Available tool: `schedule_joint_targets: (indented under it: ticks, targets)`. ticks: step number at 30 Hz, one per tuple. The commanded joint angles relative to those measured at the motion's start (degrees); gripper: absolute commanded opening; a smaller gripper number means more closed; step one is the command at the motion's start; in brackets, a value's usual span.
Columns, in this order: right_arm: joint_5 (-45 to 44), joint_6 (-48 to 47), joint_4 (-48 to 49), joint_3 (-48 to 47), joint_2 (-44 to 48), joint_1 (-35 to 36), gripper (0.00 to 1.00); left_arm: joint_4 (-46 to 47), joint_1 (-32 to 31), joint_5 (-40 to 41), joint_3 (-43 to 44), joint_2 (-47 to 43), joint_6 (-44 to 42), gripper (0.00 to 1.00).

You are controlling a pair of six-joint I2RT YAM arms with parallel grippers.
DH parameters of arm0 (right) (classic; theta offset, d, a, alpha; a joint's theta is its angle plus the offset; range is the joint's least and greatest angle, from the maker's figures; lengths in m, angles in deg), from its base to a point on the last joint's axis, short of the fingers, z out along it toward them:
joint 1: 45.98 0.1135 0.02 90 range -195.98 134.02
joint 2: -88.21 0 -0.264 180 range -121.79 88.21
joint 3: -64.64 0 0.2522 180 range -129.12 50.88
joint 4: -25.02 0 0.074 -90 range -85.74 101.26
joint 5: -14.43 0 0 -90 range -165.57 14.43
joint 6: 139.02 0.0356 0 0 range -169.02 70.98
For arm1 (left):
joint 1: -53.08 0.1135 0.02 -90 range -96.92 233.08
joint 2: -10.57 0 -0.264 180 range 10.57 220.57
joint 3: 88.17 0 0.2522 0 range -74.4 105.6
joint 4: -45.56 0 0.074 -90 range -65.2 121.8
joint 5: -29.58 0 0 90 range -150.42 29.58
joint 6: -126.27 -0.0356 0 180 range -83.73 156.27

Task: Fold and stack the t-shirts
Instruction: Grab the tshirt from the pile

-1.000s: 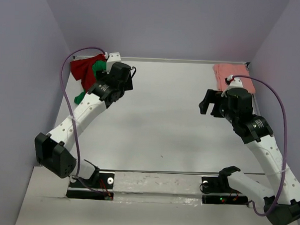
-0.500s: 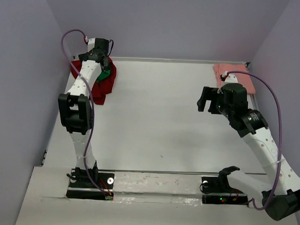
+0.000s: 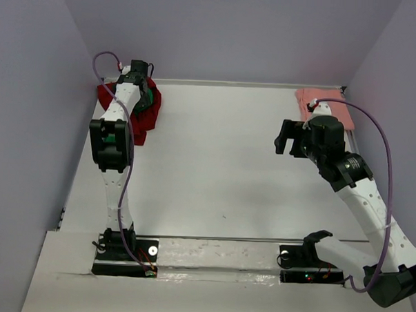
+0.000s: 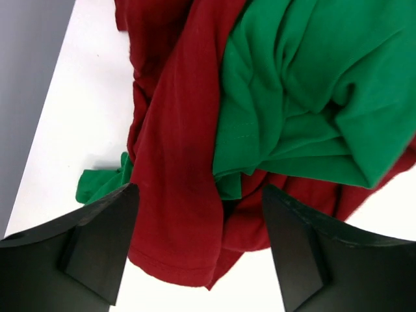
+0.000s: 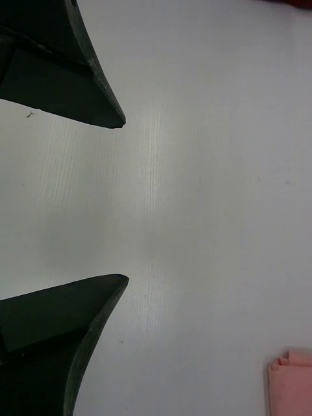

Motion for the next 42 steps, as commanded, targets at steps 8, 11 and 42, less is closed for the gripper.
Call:
schedule_joint_targets:
  ticks: [8, 11, 42]
  targets:
    - [-0.37, -0.91, 3.88, 1.38, 0.52, 0.52, 0.99, -3.1, 1.19, 0.72, 2.65, 1.02, 1.52, 0.8]
    - [-0.11, -0.56, 3.7, 1.65, 0.69, 0.52, 0.99, -1.6, 1.36, 0.63, 0.98, 0.58, 1.26, 0.75]
    - [7.18, 1.72, 3.26, 1.74, -5.89, 0.52, 0.97, 6.4, 4.87, -6.21, 17.18, -17.27, -9.63, 0.0]
